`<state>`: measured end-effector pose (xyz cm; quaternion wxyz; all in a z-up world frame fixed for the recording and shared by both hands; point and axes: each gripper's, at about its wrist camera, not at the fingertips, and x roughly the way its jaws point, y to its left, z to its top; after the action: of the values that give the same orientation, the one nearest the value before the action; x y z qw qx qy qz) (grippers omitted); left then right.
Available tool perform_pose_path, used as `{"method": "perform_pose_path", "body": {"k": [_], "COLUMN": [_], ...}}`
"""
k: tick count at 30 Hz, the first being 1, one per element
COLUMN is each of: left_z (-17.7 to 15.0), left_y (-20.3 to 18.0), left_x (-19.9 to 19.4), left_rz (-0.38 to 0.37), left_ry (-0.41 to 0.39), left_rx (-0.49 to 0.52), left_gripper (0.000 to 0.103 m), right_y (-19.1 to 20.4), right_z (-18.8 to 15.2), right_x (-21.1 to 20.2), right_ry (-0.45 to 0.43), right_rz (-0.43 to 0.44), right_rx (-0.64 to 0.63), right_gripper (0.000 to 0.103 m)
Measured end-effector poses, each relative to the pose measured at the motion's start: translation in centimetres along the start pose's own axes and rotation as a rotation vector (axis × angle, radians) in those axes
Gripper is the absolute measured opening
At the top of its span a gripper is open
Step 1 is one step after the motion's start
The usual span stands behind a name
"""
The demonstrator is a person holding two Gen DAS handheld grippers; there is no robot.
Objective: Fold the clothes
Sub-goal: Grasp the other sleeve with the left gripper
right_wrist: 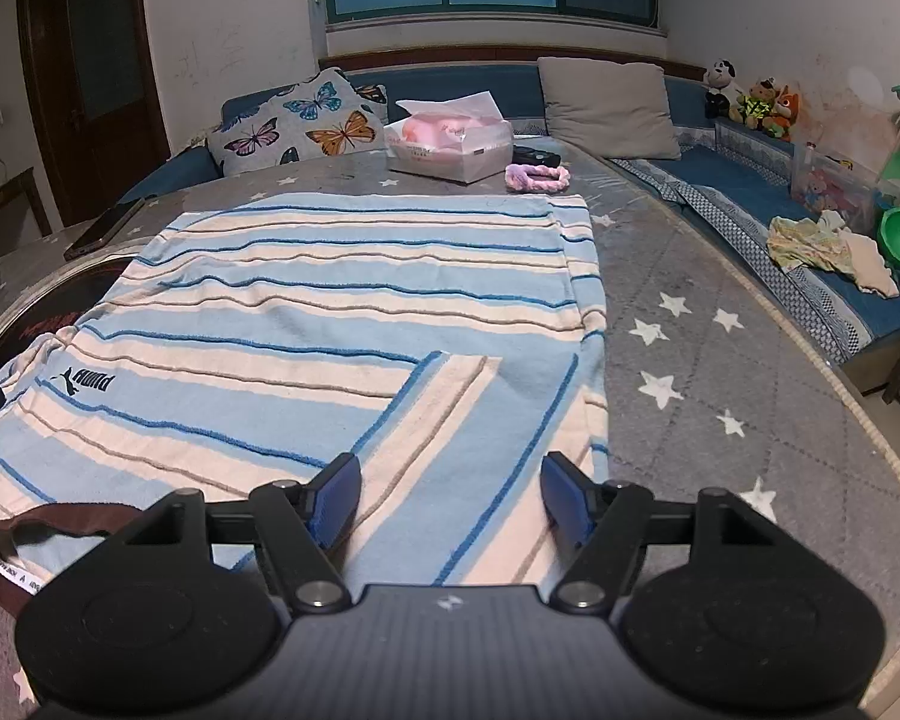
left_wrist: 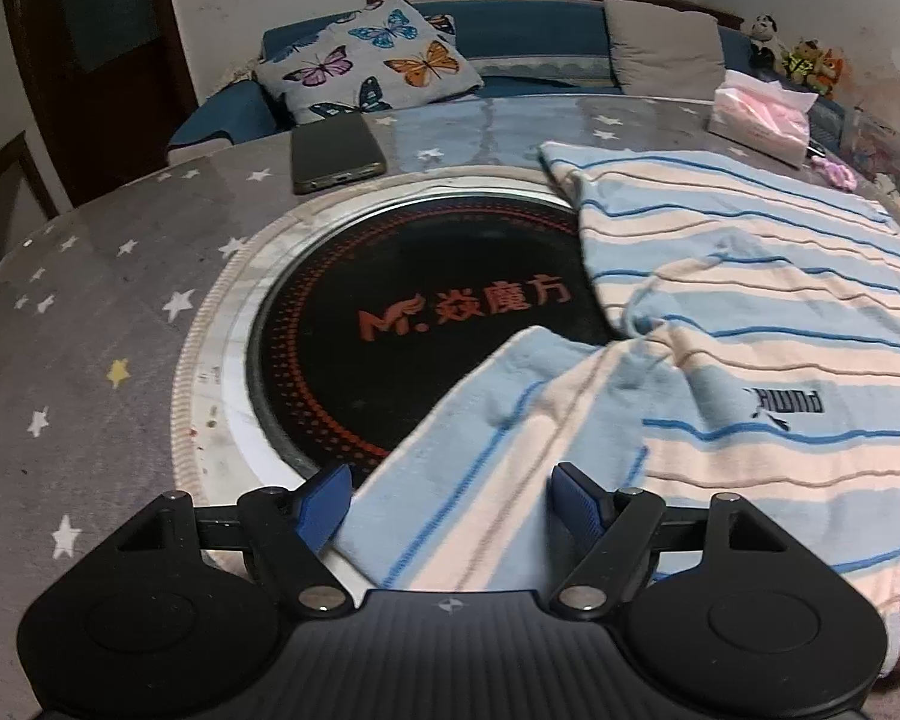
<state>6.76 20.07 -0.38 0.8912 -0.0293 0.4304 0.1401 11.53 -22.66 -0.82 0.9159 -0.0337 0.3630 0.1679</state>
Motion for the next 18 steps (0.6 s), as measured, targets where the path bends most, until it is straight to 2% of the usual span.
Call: {"method": "perform_pose_path", "body": {"k": [8, 13, 18], "left_z": [-0.1, -0.1, -0.2], "left_y": [0.8, 1.2, 1.2], "left_x": [0.2, 0.3, 0.1], "left_rz": [0.015, -0.021, -0.063], "left_ry": [0.003, 0.005, -0.006], "left_rx": [-0.010, -0.029, -0.022], "left_gripper": [0.078, 0.076, 0.056], "right_y": [0.0, 0.0, 0.0], "right_z": [0.1, 0.0, 0.0], "right_x": [0.1, 0.1, 0.1], "right_ry": [-0.001, -0.002, -0.004], "right_rz": [0.003, 0.003, 0.003], "right_rx": [0.002, 0.002, 0.006], "right_gripper": [0.070, 0.071, 0.071]}}
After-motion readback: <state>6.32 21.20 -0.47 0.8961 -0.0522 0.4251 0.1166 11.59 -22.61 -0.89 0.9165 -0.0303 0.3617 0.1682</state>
